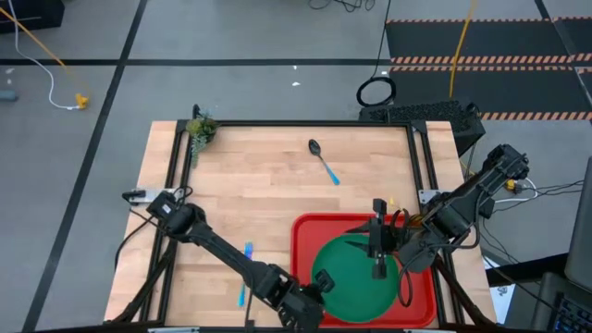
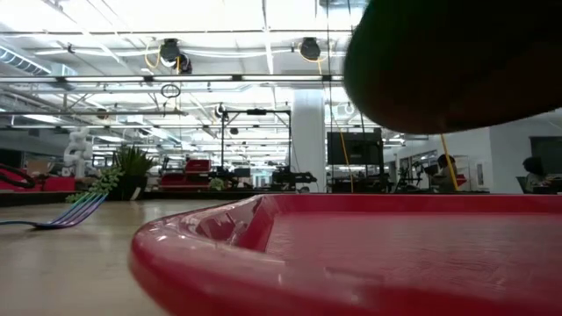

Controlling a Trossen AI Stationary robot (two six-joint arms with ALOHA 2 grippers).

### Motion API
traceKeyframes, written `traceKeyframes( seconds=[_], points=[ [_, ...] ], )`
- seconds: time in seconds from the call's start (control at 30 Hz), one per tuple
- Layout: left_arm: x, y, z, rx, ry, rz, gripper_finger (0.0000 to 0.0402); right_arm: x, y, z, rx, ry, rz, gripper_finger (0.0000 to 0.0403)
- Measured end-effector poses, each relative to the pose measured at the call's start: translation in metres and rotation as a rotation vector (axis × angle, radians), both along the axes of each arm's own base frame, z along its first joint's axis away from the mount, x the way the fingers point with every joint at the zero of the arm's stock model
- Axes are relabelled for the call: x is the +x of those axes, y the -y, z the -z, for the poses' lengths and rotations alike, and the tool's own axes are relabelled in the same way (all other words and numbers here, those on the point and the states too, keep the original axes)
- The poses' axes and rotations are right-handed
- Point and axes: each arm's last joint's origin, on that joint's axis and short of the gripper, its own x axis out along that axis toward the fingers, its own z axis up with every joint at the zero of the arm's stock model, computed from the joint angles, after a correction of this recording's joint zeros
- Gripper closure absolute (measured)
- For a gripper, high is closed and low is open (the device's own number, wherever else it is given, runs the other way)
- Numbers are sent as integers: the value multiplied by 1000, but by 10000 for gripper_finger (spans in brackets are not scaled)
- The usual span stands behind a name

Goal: Pick and place plate/cup/fork/spoon on tray
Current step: Put the green plate on the red tray to the bottom left of the green cup

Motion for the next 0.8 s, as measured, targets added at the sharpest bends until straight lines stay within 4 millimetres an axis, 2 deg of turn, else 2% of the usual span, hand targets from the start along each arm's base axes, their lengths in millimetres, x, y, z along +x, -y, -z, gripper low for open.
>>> traceKeyframes(
  seconds=[0.63, 0.8],
  points=[
    [23, -31, 40, -87, 84, 33, 388, 0, 0, 0, -16, -4, -10, 303],
    [24, -41, 50, -73, 60, 26, 394, 0, 0, 0, -16, -4, -10, 303]
  ],
)
